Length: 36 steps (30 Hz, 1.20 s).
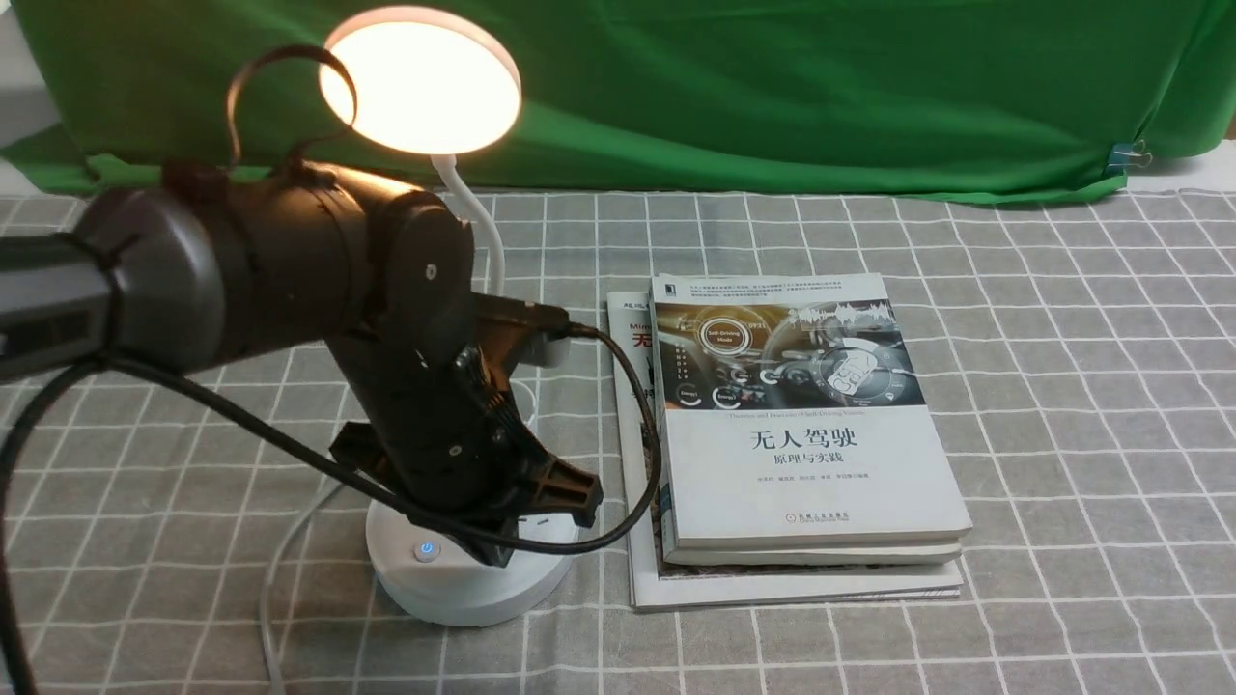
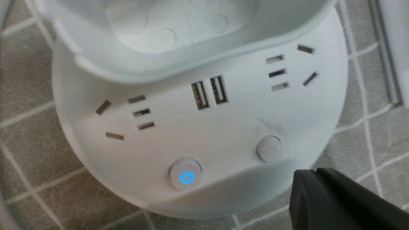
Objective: Turn off the desk lamp on the grey coffee tablecloth by hand.
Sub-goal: 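Press the power button on the round power strip under the lamp with the left gripper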
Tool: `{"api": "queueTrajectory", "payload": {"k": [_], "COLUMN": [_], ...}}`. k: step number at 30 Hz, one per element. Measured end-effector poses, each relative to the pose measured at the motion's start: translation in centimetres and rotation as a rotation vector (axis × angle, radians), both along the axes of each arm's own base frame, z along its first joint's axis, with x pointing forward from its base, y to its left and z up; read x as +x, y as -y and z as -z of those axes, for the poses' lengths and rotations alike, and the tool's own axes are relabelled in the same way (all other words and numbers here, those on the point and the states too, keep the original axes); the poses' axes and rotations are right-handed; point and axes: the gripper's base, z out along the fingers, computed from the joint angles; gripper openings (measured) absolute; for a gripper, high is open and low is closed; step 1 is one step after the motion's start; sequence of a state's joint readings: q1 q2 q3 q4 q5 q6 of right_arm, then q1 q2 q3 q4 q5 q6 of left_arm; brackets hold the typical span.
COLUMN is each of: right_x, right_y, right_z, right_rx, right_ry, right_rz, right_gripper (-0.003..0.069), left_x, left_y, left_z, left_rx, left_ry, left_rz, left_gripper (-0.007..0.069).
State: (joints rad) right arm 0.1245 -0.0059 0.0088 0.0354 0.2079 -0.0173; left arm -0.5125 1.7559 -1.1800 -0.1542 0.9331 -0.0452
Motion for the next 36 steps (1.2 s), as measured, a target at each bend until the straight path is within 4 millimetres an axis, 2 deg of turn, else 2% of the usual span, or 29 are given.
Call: {"api": "queueTrajectory", "payload": {"k": [8, 14, 18, 22, 25, 28, 34, 36], "right_x": [0.0, 0.0, 0.0, 0.0, 0.0, 0.0, 0.0, 0.0], "right_y": [0.0, 0.0, 0.0, 0.0, 0.0, 0.0, 0.0, 0.0], "right_z": [0.0, 0.0, 0.0, 0.0, 0.0, 0.0, 0.0, 0.0], "right_rx": [0.0, 0.0, 0.0, 0.0, 0.0, 0.0, 0.0, 0.0], "right_ry": [0.0, 0.0, 0.0, 0.0, 0.0, 0.0, 0.0, 0.0], "right_rz": [0.0, 0.0, 0.0, 0.0, 0.0, 0.0, 0.0, 0.0], "right_gripper": [0.0036, 0.0036, 0.0036, 0.0036, 0.0036, 0.0036, 0.0036, 0.0036], "left_x": [0.7, 1.1, 0.5, 0.0, -0.1, 0.0, 0.8, 1.0], "left_y": [0.3, 0.6, 0.2, -0.2, -0.4, -0.4, 0.0, 0.2], "left_z": [2.2, 2.3, 1.2, -1.2, -1.8, -1.3, 1.8, 2.3], "left_rx": [0.029, 0.015, 0.02, 0.002, 0.005, 0.014, 0.055, 0.06], "left_ry": [-0.035, -0.019, -0.014, 0.051, 0.072, 0.062, -0.006, -0.015], "left_rz": [0.009, 0.009, 0.022, 0.028, 0.032, 0.031, 0.032, 0.031], "left_gripper": [-0.0008, -0.0008, -0.0008, -0.0008, -0.0008, -0.0008, -0.0008, -0.0008]}}
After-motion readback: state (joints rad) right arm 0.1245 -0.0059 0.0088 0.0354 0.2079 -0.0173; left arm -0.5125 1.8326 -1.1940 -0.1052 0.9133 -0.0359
